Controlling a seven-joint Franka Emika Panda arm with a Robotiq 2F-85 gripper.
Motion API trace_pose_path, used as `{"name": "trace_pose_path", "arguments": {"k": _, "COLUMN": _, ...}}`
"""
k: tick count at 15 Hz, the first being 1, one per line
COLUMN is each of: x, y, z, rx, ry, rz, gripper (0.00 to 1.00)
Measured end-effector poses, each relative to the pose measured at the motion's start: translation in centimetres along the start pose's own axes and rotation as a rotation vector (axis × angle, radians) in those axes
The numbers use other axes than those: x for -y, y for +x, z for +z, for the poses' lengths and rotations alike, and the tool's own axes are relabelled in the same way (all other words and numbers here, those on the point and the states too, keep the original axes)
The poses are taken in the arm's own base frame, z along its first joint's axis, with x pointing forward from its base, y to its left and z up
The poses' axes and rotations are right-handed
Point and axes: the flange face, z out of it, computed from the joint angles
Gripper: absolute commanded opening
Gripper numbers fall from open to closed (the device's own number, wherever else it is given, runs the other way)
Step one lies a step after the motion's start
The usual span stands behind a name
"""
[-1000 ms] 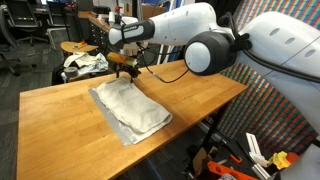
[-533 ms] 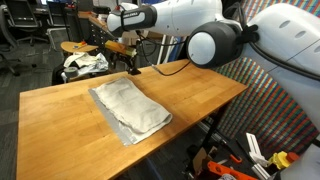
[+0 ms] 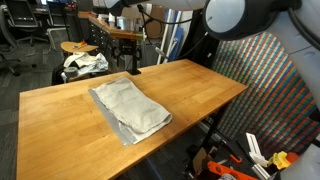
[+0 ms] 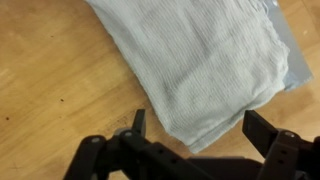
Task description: Fold the towel
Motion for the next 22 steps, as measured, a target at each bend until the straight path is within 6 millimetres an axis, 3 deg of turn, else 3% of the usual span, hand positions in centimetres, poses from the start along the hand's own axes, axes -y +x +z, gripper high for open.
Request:
{"name": "trace_pose_path", "arguments": {"k": 6, "x": -0.8, "y": -6.5, "z": 0.0, "rx": 0.103, "ry": -0.136, "rz": -0.274, "gripper": 1.00}}
{"name": "trace_pose_path", "arguments": {"k": 14, "x": 0.1, "y": -17.4, "z": 1.7, "rx": 0.163, "ry": -0.202, "rz": -0.655, "gripper": 1.00}}
{"name": "trace_pose_path", "arguments": {"k": 22, "x": -0.5, "y": -27.7, "z": 5.2, "rx": 0.045, "ry": -0.113, "rz": -0.749, "gripper": 1.00}}
